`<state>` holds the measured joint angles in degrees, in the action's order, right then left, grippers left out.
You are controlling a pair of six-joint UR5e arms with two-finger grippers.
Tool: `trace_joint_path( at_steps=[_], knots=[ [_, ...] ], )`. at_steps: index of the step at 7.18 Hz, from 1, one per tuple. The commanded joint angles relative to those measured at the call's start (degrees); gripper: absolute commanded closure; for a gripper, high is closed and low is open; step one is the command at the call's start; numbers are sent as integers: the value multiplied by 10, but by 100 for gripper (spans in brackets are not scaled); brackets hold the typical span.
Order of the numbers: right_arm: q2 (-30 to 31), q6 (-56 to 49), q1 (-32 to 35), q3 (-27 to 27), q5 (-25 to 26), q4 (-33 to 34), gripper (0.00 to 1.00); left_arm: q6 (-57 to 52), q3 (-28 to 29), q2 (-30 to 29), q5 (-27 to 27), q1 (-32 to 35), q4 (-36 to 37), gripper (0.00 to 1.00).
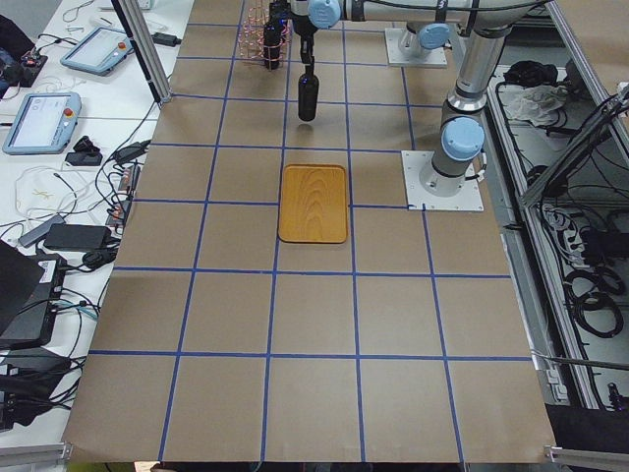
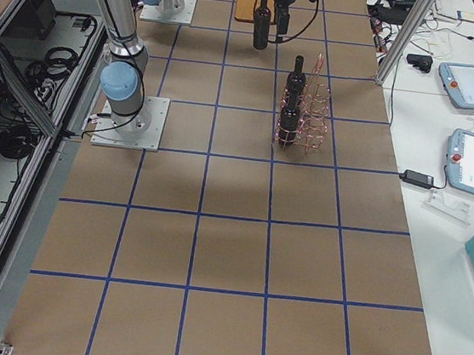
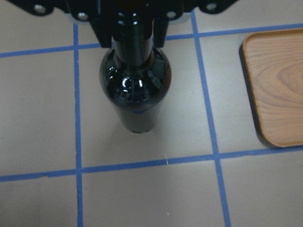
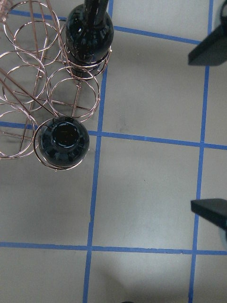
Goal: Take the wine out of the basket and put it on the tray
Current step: 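Carry the bottle with the left gripper and lay it on the wooden tray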
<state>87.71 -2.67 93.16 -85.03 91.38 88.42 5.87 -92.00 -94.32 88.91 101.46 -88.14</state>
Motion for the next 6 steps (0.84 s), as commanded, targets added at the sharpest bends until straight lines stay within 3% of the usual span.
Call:
trace_joint_path(
  at_steps=[1, 3, 6],
  knots=[
    [0, 0, 0, 0, -1, -1, 0, -171, -3, 57, 15, -100, -98, 93],
    [0, 0, 0, 0, 0, -1, 0, -276, -37, 101, 104, -206, -104, 98],
    [0, 0, 0, 0, -1, -1, 0, -391, -86, 112, 90, -337, -18, 100]
  ],
)
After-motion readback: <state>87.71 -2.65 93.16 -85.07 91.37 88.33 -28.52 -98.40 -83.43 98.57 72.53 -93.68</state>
